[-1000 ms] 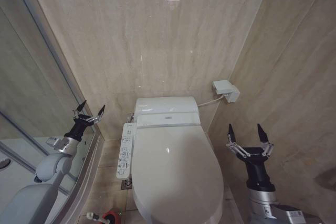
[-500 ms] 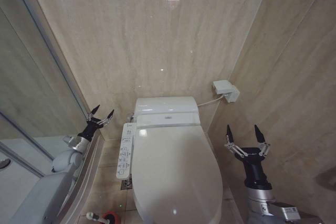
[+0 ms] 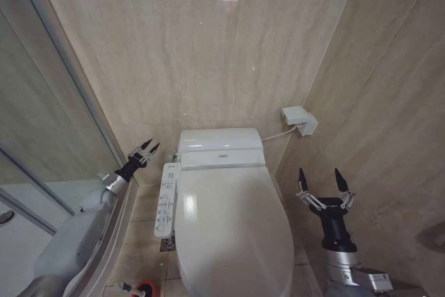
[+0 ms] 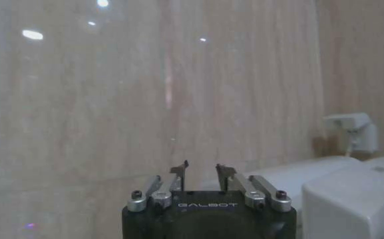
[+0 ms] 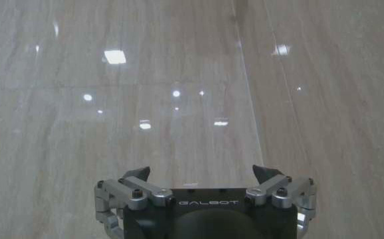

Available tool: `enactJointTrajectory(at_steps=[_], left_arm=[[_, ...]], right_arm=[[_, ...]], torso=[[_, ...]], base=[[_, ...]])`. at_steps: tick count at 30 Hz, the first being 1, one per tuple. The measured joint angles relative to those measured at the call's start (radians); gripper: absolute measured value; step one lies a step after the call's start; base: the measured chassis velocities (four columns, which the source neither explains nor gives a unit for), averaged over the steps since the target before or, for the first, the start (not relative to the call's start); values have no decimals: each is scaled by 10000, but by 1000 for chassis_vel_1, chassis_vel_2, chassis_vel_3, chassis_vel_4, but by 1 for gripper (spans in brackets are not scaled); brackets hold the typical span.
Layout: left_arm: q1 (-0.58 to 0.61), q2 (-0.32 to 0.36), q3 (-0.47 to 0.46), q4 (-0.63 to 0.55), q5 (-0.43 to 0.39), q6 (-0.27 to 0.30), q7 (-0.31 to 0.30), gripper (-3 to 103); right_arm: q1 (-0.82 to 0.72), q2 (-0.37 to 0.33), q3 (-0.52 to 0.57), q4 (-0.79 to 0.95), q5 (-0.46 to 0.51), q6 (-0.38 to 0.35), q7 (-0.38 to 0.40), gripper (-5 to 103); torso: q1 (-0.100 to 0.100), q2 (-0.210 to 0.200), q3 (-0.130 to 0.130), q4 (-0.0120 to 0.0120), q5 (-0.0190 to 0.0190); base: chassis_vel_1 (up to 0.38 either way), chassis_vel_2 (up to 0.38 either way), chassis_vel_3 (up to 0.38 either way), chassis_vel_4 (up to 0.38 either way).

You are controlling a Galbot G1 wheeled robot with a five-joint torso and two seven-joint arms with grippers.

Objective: Open the toilet lid, clean the toilet bowl with a toilet brush, close the toilet lid, and flush.

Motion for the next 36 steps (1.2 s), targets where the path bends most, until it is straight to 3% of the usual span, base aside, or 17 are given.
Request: enactJointTrajectory(at_steps=[1,3,4,22,26,29,36], left_arm=[[-177,-88,94,192,193,-23,133,29],[-593,-307,259,687,665,-56,290,29],[-681,-359,278,837,708,-56,294,3],[-626,-419,155,1156,933,-8,293,0],[-576,-348,144,947,936,5,264,0],[-532,-245,128,842,933,10,249,0],[-379,-15,17,651,914,20,234,0]], right_arm=[[3,-1,5,-12,0,5,-3,100],[12,-42,43,-44,38,25,-2,100],[12,-49,44,-53,44,33,-3,100],[8,-68,-133,-275,27,171,-105,100],[-55,-872,-625,-603,149,520,-1475,100],[-43,-1311,-912,-707,572,539,-2085,100],[201,-1932,-1377,-1423,943,499,-2770,100]], torso=[[0,0,0,3,1],[0,0,0,2,2],[0,0,0,2,1],[0,1,0,4,-2],[0,2,0,1,-1],[0,1,0,2,0],[0,1,0,3,1]], base=[[0,0,0,0],[0,0,0,0],[0,0,0,0],[0,0,0,0],[0,0,0,0],[0,0,0,0],[0,0,0,0]])
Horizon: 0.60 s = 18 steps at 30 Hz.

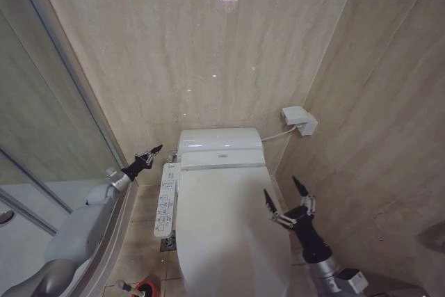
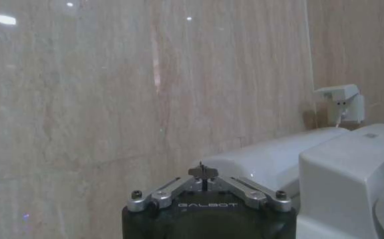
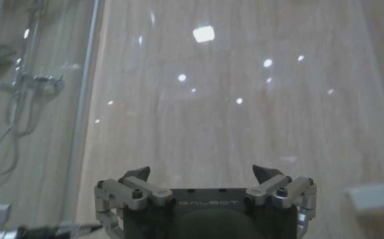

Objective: Open the toilet lid, clean the toilet bowl with a toilet brush, close the toilet lid, and flush.

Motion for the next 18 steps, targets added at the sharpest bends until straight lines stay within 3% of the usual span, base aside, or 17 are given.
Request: enactJointTrajectory(at_steps=[8,18], left_arm=[[107,163,-94,-156,-44,21,-5,0],[291,399,-140,-364,-182,47,-6,0]], right_arm=[[3,-212,-430,-862,-114,-63,-352,100],[12,14,-841,-1810,-611,-22,-373,100]], torso=[[0,0,0,-1,-1],[0,0,0,-1,-2]], base=[[0,0,0,0],[0,0,0,0]])
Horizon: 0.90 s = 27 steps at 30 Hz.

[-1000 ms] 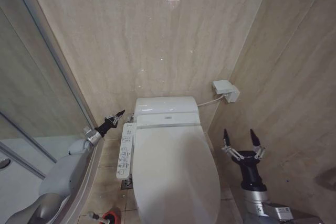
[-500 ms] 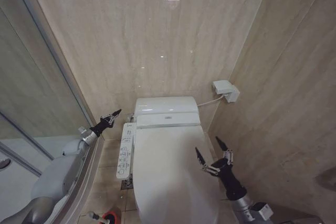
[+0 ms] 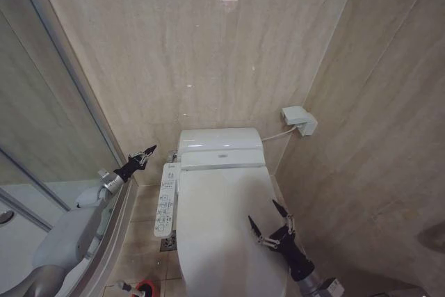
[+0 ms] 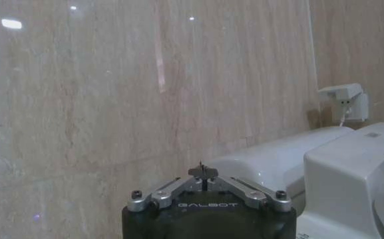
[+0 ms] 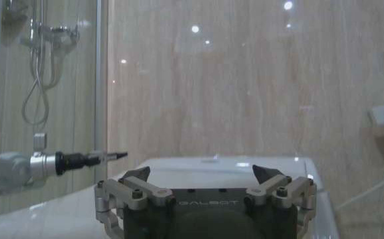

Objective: Open the toilet lid, clean the toilet bowl with a toilet brush, close the toilet lid, and flush.

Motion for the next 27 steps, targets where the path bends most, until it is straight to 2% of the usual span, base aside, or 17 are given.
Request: enactJointTrajectory(at_steps=[12,17,20,27], left_arm=[[162,179,-32,-162,-99,10,33,0],[261,186,-87,-243,-103,10,41,0],[341,189,-123,-273,-93,9,36,0],[483,21,-117,-310,89,-10,-73,0]], right_arm=[[-155,290,-106,-392,-300,133,5,100],[-319,370,185,662,60,176,9,100],[-377,369,669,1849,638,152,127,100],[-439,366,1183,2772,1130,96,307,100]], torso=[[0,0,0,0,0],[0,0,0,-2,2],[0,-2,0,3,0],[0,-2,0,1,0]], base=[[0,0,0,0],[0,0,0,0],[0,0,0,0],[0,0,0,0]])
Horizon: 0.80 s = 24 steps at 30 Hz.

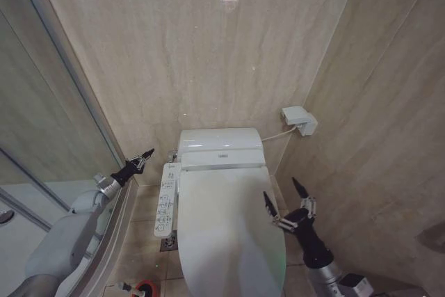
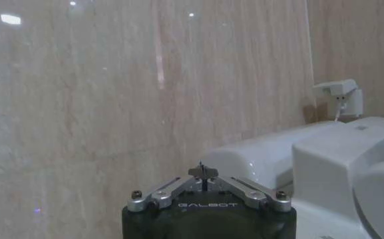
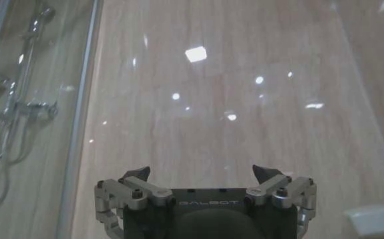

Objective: Open the toilet lid, clean the toilet bowl with a toilet brush, close the toilet lid, and flush.

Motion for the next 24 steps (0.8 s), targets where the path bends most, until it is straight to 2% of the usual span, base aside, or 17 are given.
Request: enactJointTrajectory(at_steps=[18,24], left_arm=[[-1134,-761,674,1644,964,25,467,0],[-1606,-1100,873,2361,1365,93,424,0]], right_arm=[[283,542,-71,-244,133,-19,123,100],[453,656,-76,-257,245,-47,133,100]], torso=[[0,0,1,1,2],[1,0,1,-4,1]], base=[[0,0,0,0],[0,0,0,0]])
